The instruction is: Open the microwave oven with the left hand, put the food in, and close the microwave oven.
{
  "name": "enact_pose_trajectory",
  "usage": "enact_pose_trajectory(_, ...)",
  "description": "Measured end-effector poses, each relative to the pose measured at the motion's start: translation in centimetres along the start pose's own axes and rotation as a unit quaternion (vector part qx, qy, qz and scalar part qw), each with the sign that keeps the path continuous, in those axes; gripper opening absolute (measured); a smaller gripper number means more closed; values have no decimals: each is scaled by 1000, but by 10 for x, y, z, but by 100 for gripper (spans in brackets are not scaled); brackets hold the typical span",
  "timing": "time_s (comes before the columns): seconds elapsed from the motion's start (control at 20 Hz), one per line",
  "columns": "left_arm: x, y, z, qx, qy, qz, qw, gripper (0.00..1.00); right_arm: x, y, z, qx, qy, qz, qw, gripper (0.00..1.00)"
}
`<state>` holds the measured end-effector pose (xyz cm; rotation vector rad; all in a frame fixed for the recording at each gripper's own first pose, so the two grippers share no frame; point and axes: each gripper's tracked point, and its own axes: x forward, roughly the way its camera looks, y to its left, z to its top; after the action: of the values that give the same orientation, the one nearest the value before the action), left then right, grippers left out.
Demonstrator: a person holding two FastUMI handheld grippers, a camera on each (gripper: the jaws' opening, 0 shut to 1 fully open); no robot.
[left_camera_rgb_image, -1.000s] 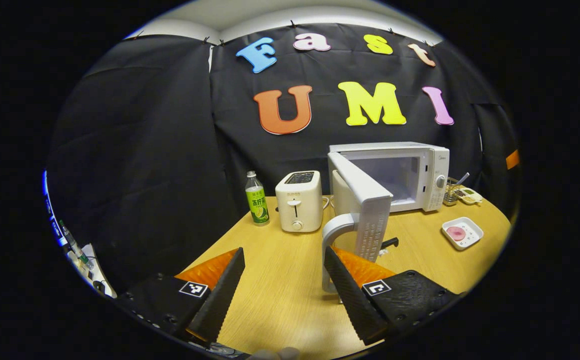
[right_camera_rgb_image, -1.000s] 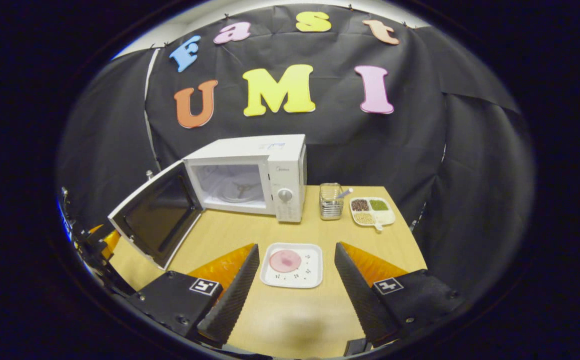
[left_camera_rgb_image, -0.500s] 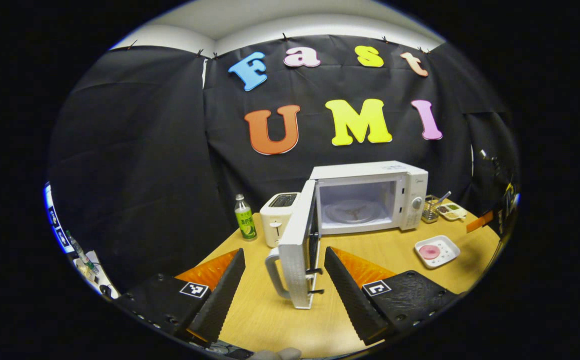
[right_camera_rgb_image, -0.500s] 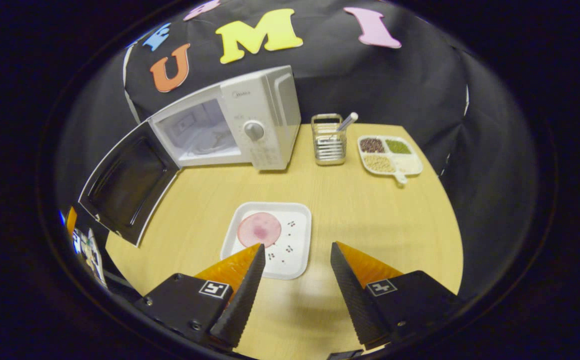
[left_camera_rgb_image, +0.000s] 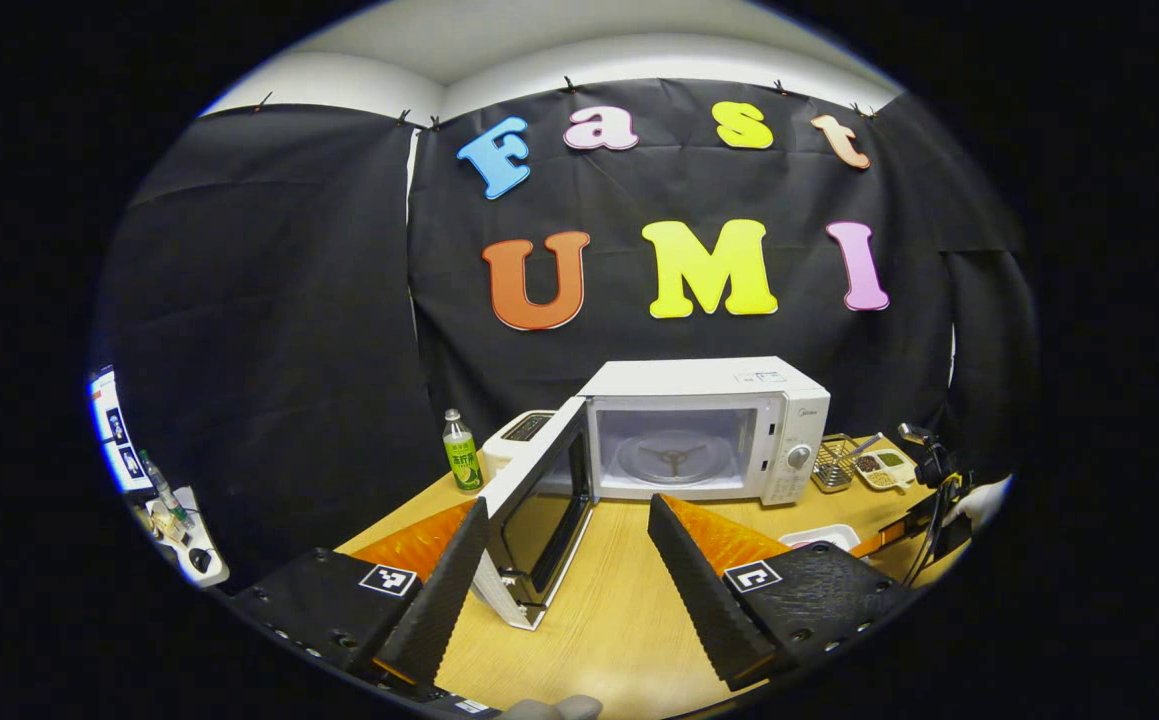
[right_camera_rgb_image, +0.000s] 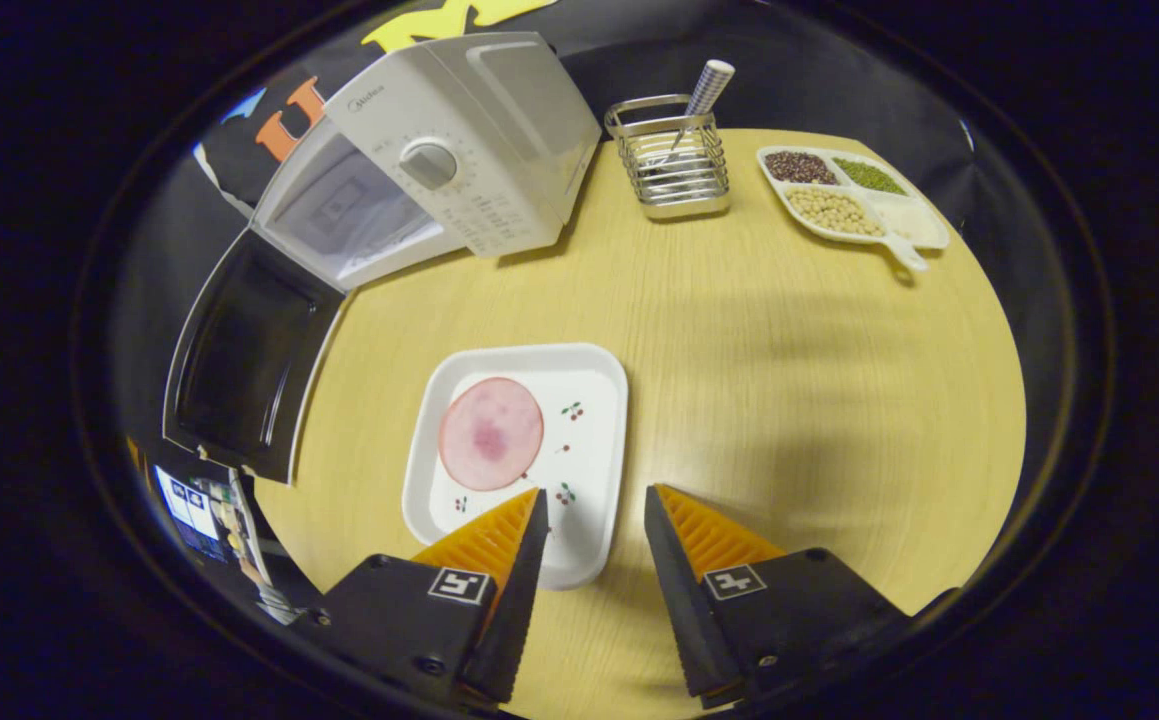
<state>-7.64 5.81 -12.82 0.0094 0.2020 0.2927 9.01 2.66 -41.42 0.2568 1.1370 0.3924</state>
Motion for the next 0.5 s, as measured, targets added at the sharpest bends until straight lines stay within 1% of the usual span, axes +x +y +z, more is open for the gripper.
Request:
enact_pose_trajectory(0.05,1,0,0,0,0,-3,1000,96,2,0,-4,3,15,-6,1000,51)
enact_pose_trajectory(0.1,5,1,2,-1,-2,-8,1000,96,3,3,-4,6,17,-10,1000,59)
enact_pose_trajectory(0.15,10,2,4,0,-4,-13,1000,96,5,6,-9,9,32,-15,999,58)
enact_pose_trajectory(0.2,16,3,4,1,-7,-21,1000,96,7,7,-7,13,30,-26,999,52)
enact_pose_trajectory(0.25,22,5,1,5,-6,-27,1000,95,5,8,-10,18,35,-41,998,51)
enact_pose_trajectory(0.3,27,8,-1,7,-4,-35,999,96,8,7,-11,24,44,-57,997,34)
enact_pose_trajectory(0.35,31,10,-3,7,-4,-43,999,96,7,6,-11,30,46,-70,996,43)
enact_pose_trajectory(0.4,35,14,-3,7,-7,-50,999,96,6,4,-12,36,53,-84,994,24)
enact_pose_trajectory(0.45,38,17,-3,6,-7,-56,998,96,6,2,-15,42,63,-98,992,33)
enact_pose_trajectory(0.5,41,20,-5,6,-9,-62,998,96,7,0,-15,46,67,-114,990,22)
